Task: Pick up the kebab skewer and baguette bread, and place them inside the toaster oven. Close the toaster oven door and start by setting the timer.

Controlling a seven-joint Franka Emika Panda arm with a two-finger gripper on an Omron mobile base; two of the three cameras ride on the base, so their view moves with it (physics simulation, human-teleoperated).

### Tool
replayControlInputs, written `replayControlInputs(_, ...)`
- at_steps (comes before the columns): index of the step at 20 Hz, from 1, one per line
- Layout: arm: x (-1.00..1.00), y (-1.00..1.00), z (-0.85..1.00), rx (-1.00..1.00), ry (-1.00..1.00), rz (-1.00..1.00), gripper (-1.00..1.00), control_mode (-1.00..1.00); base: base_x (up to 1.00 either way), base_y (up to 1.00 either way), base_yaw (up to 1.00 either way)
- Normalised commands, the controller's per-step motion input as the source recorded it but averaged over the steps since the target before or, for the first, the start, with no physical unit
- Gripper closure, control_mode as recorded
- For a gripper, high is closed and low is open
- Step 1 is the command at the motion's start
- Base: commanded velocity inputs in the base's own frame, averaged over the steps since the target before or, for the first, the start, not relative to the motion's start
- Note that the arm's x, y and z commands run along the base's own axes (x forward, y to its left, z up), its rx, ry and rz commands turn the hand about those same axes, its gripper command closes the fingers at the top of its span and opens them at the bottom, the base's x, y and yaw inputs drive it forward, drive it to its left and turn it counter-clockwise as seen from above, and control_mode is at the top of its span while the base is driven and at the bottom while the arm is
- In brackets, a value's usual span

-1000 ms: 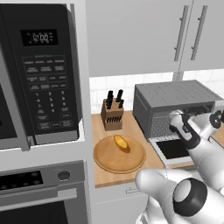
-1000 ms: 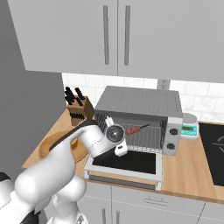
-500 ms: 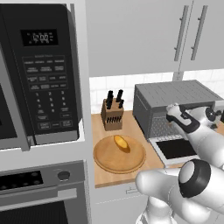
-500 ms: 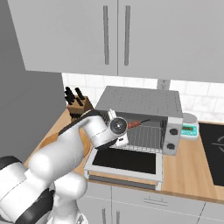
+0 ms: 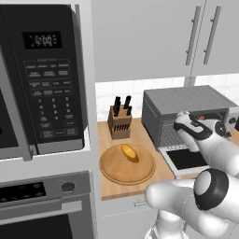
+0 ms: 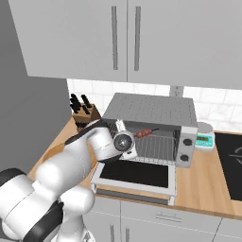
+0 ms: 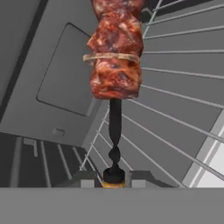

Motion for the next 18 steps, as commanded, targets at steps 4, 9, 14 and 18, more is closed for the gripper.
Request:
replayControlInputs(4,0.13,0.0,-0.14,0.05,0.0,-0.09,1.0,-1.0,0.0,0.0,0.0)
replayControlInputs(9,0.0,0.0,-0.09,0.08,0.05,-0.07,-1.0,-1.0,0.0,0.0,0.0)
replayControlInputs(14,0.0,0.0,-0.02,0.09,0.07,-0.05,-1.0,-1.0,0.0,0.0,0.0)
replayControlInputs(18,0.0,0.0,0.0,0.09,0.05,-0.04,-1.0,-1.0,0.0,0.0,0.0)
